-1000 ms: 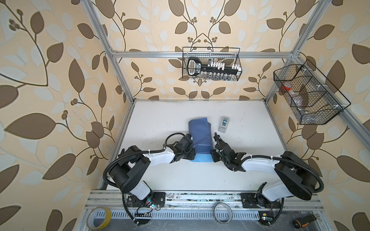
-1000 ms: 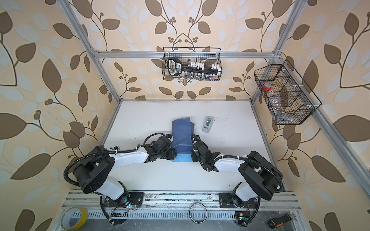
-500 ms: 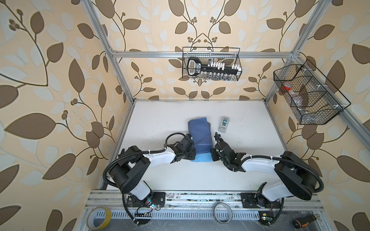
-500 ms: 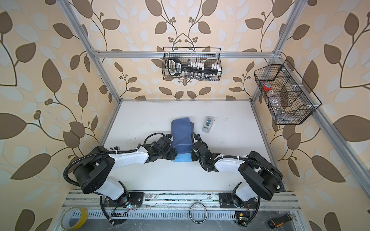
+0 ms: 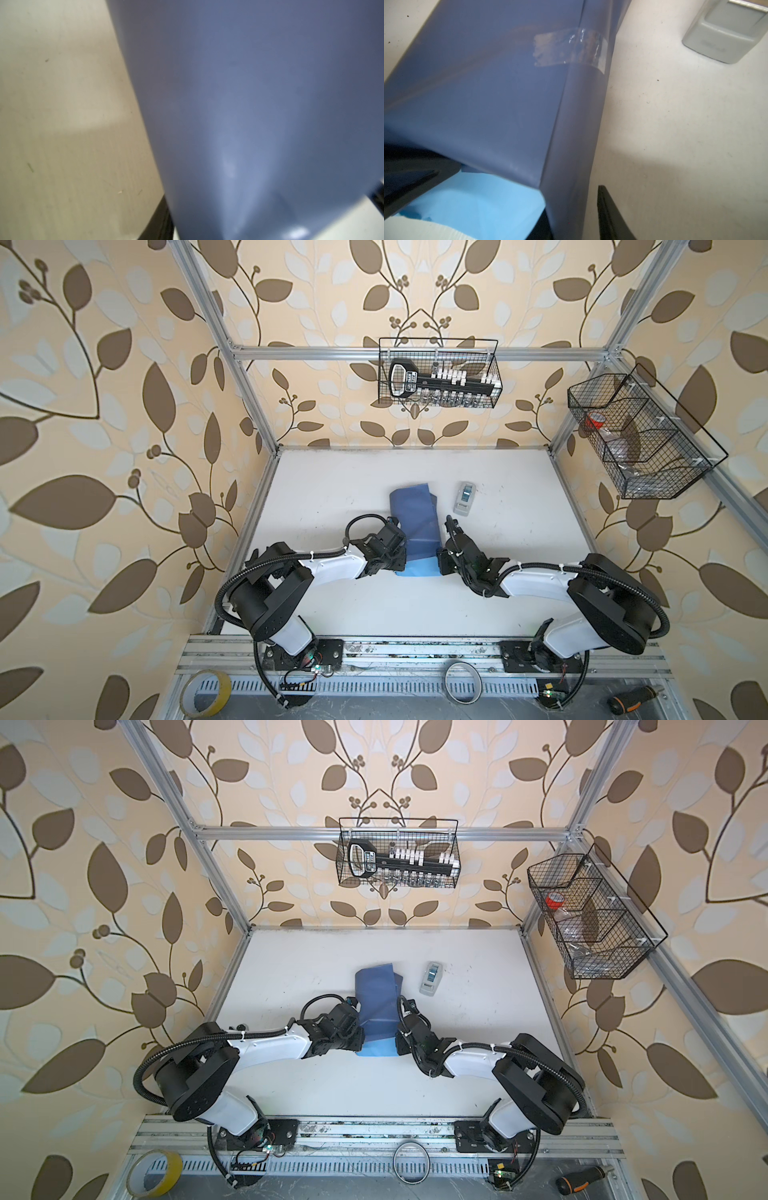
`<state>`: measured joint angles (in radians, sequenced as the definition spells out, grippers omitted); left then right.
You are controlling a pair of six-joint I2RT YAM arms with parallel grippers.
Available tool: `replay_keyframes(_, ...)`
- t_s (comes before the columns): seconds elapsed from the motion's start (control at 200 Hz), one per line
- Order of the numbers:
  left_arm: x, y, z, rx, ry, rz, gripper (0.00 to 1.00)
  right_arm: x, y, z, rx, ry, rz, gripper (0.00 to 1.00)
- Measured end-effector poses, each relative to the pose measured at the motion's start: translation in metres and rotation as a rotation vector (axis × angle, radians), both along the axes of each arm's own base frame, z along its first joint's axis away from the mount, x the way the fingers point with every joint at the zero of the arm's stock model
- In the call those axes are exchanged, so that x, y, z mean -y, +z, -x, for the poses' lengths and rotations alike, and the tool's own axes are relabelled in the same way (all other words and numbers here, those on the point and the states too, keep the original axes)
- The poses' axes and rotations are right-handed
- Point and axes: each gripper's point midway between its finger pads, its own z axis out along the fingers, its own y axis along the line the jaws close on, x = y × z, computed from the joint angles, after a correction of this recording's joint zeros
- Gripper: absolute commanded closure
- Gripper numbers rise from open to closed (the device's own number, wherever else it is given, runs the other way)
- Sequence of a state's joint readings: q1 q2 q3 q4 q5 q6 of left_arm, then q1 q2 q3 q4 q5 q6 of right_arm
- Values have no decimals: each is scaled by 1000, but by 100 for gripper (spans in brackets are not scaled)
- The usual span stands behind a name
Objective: Wrap a gift box in wrapping paper
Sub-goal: Fold the third fold of the wrapping paper on the gift box.
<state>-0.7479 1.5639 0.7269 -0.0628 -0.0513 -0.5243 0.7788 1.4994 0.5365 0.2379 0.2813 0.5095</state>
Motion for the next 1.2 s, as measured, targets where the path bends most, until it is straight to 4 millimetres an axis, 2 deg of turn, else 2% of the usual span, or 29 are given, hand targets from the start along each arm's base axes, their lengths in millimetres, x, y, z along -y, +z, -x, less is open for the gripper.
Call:
replay_keyframes(0.585,2,-5,-2,0,24,-23,91,0,-4,4,-19,-55,-22,81)
replay_keyframes(0.81,2,-5,-2,-2,27,-24,100,0,-7,5,-25,-64,-20,85)
replay_keyframes(1.085,2,-5,-2,-3,28,-24,100,0,-8,5,-29,-70,-20,88)
replay_keyframes(1.2,2,-5,-2,-4,28,-24,100,0,-8,5,-31,-73,-22,84)
